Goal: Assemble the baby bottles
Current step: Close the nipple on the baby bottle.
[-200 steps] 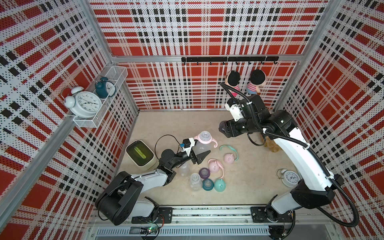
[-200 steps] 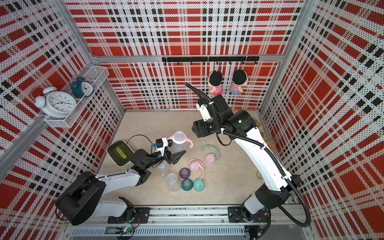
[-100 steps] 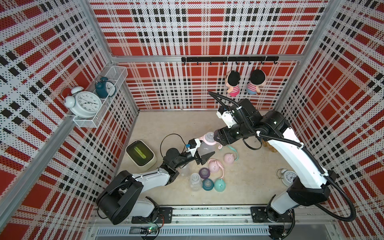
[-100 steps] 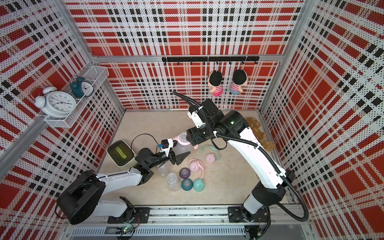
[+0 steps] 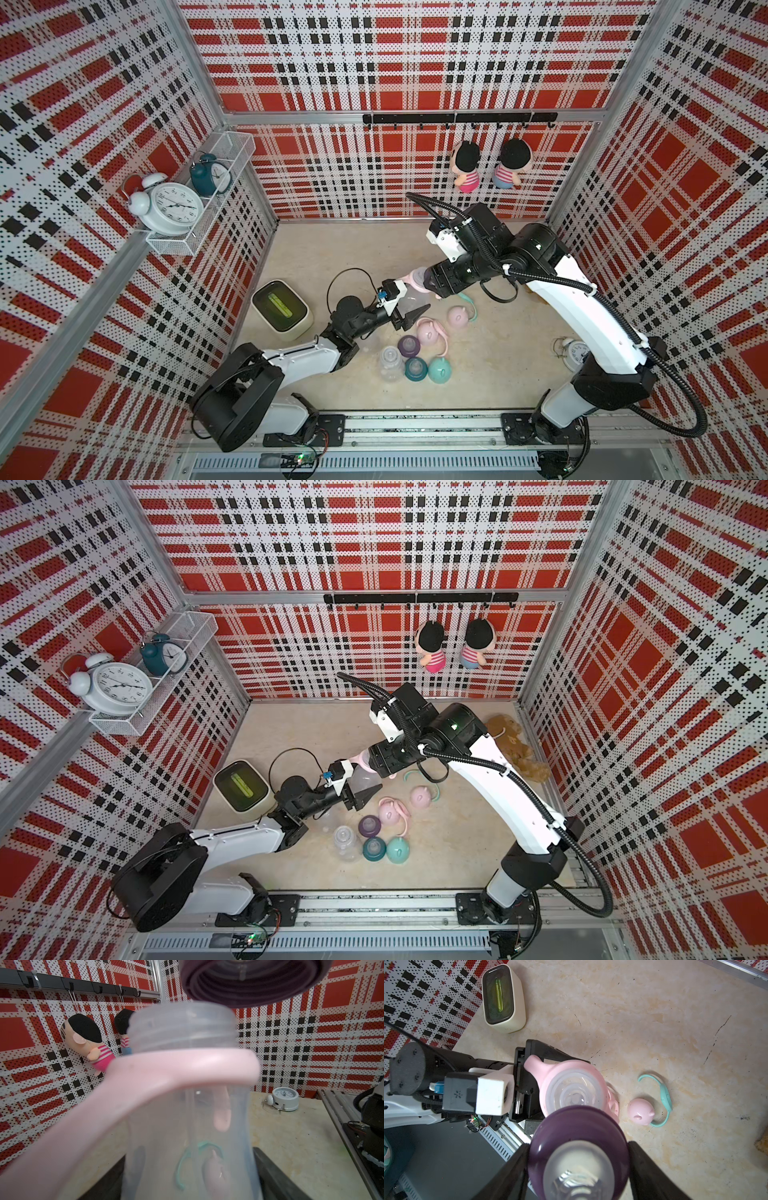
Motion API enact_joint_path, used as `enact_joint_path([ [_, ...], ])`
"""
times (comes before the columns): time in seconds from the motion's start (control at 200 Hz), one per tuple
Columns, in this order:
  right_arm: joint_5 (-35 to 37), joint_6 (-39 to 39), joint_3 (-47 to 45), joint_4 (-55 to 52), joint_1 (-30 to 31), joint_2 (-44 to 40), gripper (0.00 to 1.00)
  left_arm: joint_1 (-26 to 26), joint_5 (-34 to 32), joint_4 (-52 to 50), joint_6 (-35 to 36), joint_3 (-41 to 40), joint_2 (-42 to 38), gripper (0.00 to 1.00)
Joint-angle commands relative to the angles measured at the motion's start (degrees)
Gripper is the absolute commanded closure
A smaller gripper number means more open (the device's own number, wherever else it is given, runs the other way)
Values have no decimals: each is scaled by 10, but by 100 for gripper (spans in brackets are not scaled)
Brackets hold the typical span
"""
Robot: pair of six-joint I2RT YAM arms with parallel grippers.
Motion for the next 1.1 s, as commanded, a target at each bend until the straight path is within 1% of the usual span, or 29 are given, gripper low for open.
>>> enact_joint_path([
  [0.0, -4, 2, -13, 6, 4, -1, 36, -9, -19, -3, 23, 10, -19, 100],
  [0.215, -14, -3, -19, 23, 4, 4, 37, -22, -34, -29, 40, 14, -30, 100],
  [0.561, -22, -11, -20, 32, 2, 11, 37, -30, -45, -30, 46, 8, -36, 100],
  [0.767, -37, -19, -21, 38, -12, 16, 37, -35, -52, -30, 51, 5, -39, 100],
  [1.092, -61, -28, -62, 59, -32, 8, 37, -38, -65, -29, 61, 0, -46, 100],
])
